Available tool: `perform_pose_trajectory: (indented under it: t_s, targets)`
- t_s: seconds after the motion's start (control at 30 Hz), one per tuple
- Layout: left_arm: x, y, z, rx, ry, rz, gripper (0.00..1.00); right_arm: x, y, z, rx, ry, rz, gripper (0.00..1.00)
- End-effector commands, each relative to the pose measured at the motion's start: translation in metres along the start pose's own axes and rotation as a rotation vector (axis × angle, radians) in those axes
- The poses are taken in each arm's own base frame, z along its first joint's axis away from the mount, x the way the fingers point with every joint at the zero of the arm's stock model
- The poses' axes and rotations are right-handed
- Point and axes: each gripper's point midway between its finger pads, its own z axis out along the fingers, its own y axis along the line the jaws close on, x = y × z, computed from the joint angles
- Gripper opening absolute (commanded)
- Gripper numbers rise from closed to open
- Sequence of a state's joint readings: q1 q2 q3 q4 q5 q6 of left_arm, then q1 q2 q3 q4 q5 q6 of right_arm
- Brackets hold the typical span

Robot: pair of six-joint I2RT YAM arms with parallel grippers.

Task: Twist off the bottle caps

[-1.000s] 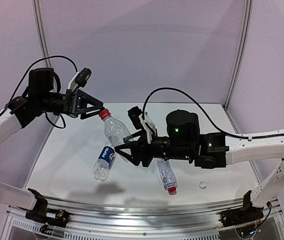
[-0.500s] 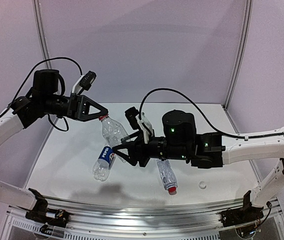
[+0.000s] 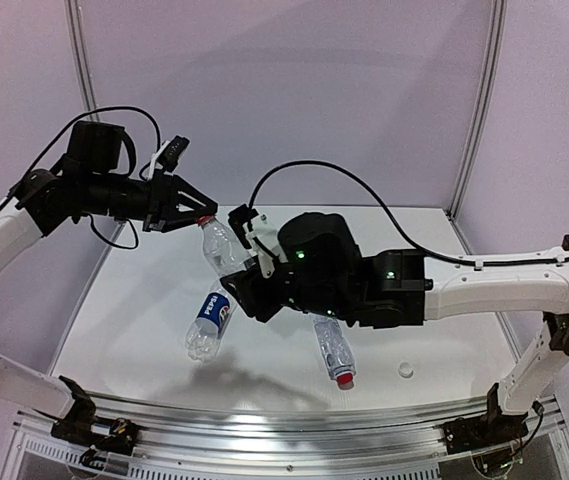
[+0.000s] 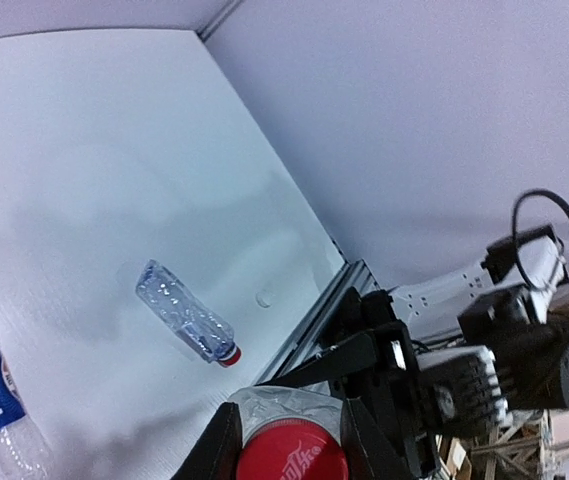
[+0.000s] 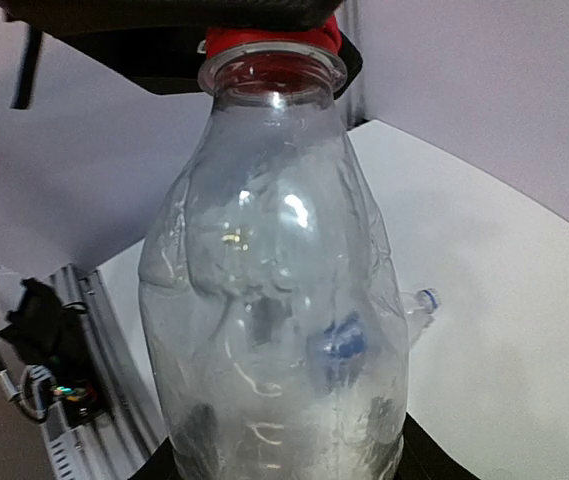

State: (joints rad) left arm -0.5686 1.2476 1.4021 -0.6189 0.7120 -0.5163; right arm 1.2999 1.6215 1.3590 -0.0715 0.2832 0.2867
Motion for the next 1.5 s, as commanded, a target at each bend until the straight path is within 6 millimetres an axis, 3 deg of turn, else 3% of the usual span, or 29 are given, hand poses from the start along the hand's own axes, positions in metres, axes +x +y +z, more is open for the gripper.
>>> perform_pose_trajectory:
  t_s: [0.0,0.13,0.17,0.37,0.4,0.6,0.83,1.07,1.23,1.47]
  targets:
    - [0.022,0.033,0.013,-0.224,0.048,-0.172,0.16,0.030,-0.032,0.011,0.271,0.126,-0.173,0.34]
    - [0.013,0.031,0.009,-0.240,0.013,-0.137,0.22,0.019,-0.033,0.005,0.260,0.039,-0.095,0.34]
    - [0.013,0.031,0.008,-0.243,0.009,-0.128,0.28,0.017,-0.032,0.003,0.255,0.026,-0.083,0.34]
    - [0.000,0.022,-0.012,-0.263,-0.057,-0.050,0.95,0.022,-0.035,-0.008,0.238,0.011,-0.042,0.33]
    - [-0.004,0.022,-0.019,-0.287,-0.076,-0.035,0.98,0.024,-0.037,-0.010,0.241,0.011,-0.032,0.33]
    - [-0.014,0.025,-0.041,-0.333,-0.155,0.059,0.99,0.027,-0.043,-0.028,0.227,-0.013,0.025,0.33]
    - [-0.009,-0.012,-0.054,0.034,-0.170,0.137,0.98,0.029,-0.026,-0.045,0.067,-0.058,0.122,0.35]
    - [-0.002,-0.033,-0.046,0.225,-0.120,0.167,0.88,0.021,0.001,-0.058,-0.184,-0.134,0.264,0.34]
    - [-0.003,-0.038,-0.045,0.235,-0.135,0.208,0.87,0.016,0.005,-0.060,-0.248,-0.150,0.313,0.34]
    - [0.010,-0.040,-0.020,0.239,-0.065,0.215,0.83,0.011,0.018,-0.058,-0.316,-0.150,0.318,0.34]
